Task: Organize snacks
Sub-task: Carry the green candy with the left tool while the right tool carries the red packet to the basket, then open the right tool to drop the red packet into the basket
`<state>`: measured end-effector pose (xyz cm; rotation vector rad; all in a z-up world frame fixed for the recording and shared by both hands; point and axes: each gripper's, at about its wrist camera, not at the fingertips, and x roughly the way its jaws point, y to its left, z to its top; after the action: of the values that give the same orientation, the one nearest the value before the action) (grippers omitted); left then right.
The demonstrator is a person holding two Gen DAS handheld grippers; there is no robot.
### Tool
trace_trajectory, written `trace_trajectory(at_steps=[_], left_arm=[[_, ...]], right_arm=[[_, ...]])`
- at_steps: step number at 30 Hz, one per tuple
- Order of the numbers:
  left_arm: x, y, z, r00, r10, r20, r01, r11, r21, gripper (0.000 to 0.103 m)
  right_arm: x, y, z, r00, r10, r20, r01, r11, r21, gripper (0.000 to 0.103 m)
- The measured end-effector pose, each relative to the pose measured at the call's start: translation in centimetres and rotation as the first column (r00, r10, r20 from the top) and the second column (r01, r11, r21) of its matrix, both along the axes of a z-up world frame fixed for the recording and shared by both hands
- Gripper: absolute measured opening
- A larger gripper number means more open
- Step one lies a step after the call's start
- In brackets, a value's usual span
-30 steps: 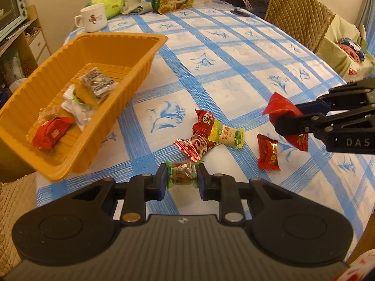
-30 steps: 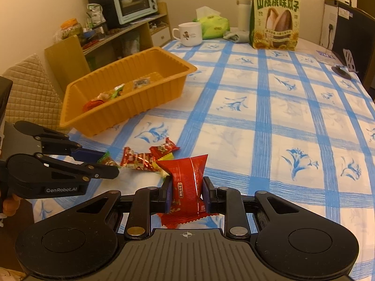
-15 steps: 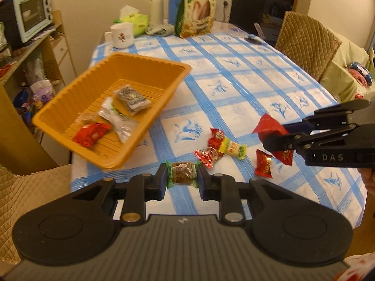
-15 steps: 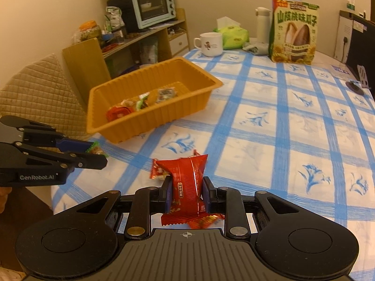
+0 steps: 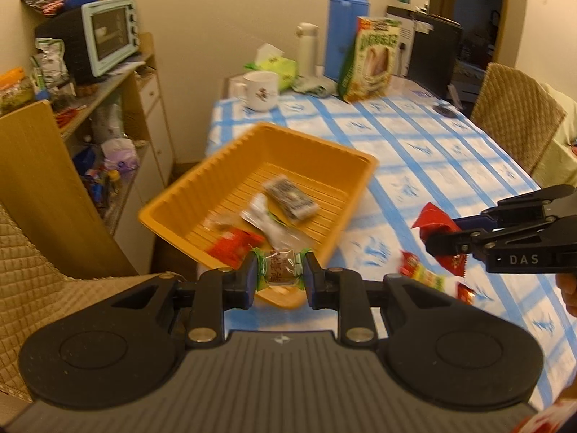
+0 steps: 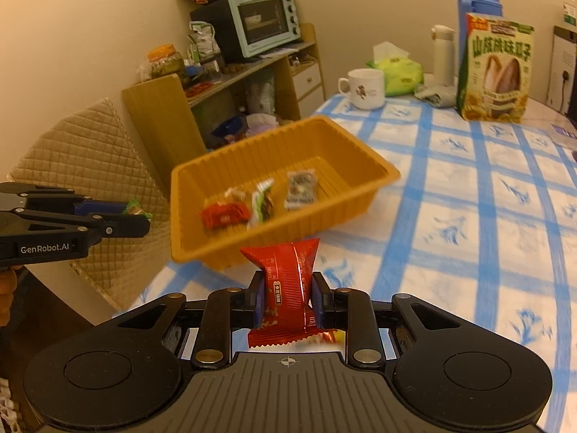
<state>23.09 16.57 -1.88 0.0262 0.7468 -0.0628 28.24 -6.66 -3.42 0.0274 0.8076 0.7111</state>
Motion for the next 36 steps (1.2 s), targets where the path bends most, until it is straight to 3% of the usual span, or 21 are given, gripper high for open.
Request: trace_trajectory(at_steps=[12,21,36], left_arm=[[6.0,3.9,0.8,0.999,0.024,0.03,-0.025,0.999,0.023,0.024],[10.6,4.5,0.1,1.0,0.0,0.016,0.0,1.0,0.012,0.024],[14.4,4.6,-1.9,0.999,-0.03,-0.025,0.03,1.0,-0.004,0.024]], right_arm=[[7.8,3.4,1.0,0.998,-0.003,0.055,0.002,1.0,0.009,0.026],[12.6,5.5,-0.2,0.997,-0.013,0.075,0.015,1.0,-0.022,0.027],[16.9,7.6,-3.2,0.998,-0.033,0.059,0.036,0.998,-0.056,0.027]])
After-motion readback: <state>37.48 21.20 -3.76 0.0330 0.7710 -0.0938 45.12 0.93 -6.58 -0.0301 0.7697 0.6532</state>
